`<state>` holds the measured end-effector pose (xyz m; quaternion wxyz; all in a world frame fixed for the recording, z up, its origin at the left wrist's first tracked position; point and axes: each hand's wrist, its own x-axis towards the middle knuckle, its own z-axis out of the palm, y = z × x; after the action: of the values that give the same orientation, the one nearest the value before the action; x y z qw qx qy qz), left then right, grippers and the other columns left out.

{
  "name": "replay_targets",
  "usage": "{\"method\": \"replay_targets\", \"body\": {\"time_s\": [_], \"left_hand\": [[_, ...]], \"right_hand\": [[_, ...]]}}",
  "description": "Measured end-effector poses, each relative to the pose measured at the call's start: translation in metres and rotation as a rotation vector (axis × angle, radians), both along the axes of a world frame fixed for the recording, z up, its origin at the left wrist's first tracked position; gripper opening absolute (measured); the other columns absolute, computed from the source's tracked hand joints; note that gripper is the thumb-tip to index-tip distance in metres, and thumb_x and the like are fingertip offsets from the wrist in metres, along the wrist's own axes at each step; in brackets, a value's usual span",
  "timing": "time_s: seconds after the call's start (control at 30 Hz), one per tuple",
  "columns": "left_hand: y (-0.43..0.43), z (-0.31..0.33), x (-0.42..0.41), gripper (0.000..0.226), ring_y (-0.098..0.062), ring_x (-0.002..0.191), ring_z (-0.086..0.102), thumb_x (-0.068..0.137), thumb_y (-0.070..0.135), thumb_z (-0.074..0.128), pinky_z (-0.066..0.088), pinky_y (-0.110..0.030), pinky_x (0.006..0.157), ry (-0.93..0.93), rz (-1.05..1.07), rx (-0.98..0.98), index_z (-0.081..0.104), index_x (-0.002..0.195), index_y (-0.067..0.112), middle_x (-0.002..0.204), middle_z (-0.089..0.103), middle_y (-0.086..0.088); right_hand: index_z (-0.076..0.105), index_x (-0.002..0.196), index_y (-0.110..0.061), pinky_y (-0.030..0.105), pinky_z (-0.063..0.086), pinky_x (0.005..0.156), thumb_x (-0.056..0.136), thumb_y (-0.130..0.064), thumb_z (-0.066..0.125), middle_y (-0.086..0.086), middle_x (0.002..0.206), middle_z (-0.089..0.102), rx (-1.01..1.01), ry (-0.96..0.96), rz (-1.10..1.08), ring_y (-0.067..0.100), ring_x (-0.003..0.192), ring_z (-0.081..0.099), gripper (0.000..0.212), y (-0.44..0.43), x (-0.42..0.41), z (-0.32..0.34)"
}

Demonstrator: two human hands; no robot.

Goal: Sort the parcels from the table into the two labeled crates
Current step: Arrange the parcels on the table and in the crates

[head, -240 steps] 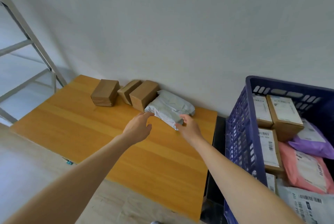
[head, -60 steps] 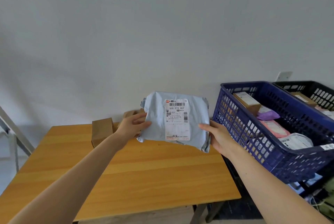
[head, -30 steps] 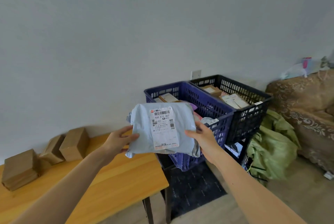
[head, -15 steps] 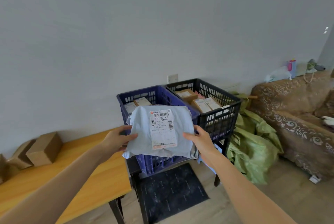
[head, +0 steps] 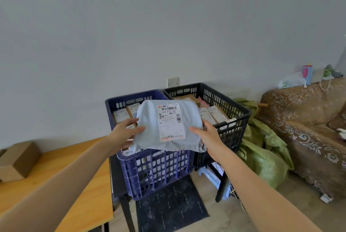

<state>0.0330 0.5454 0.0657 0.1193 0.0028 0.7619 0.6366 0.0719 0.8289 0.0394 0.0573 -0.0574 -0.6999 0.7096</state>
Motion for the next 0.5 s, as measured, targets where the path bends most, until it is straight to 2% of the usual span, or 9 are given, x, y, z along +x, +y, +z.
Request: {"method": "replay_targets", "body": {"time_s": [0.07,0.13,0.27,0.4,0.5], "left_hand": [[0.006,0.004,-0.021,0.050,-0.025,0.101,0.066,0.088,0.018,0.069,0.057,-0.033,0.075,0.009,0.026,0.015,0.050,0.134,0.021,0.121,0.062,-0.004],[0.012,0.009,-0.040,0.048,-0.024,0.101,0.065,0.089,0.016,0.067,0.057,-0.034,0.079,0.021,0.036,0.006,0.051,0.134,0.018,0.119,0.063,-0.005],[0.015,0.012,-0.083,0.049,-0.028,0.109,0.063,0.090,0.016,0.066,0.051,-0.047,0.097,0.018,0.088,0.004,0.051,0.137,0.015,0.121,0.064,-0.009],[0.015,-0.006,-0.114,0.048,-0.029,0.112,0.061,0.092,0.012,0.064,0.051,-0.045,0.097,-0.033,0.154,-0.022,0.051,0.138,0.013,0.123,0.063,-0.009],[0.013,-0.024,-0.128,0.046,-0.029,0.114,0.058,0.093,0.009,0.060,0.050,-0.045,0.097,-0.069,0.200,-0.045,0.051,0.137,0.012,0.124,0.060,-0.009]], "right_hand": [[0.059,0.104,-0.027,0.026,0.052,0.075,0.088,-0.017,0.068,-0.002,0.109,0.067,0.044,-0.002,0.008,0.012,0.099,0.064,0.021,0.005,-0.029,0.004],[0.059,0.113,-0.023,0.026,0.050,0.074,0.089,-0.020,0.067,-0.004,0.110,0.066,0.097,0.003,0.020,0.011,0.101,0.063,0.026,0.009,-0.056,0.009],[0.057,0.120,-0.026,0.019,0.048,0.068,0.089,-0.021,0.066,-0.014,0.104,0.065,0.150,0.020,0.051,0.001,0.094,0.062,0.032,0.010,-0.113,0.019],[0.056,0.125,-0.021,0.028,0.050,0.079,0.089,-0.018,0.065,-0.007,0.110,0.064,0.224,0.010,0.082,0.010,0.100,0.061,0.037,0.002,-0.161,0.010],[0.055,0.119,-0.019,0.023,0.048,0.071,0.091,-0.013,0.062,0.001,0.113,0.063,0.235,-0.028,0.123,0.009,0.095,0.060,0.029,-0.008,-0.183,-0.005]]}}
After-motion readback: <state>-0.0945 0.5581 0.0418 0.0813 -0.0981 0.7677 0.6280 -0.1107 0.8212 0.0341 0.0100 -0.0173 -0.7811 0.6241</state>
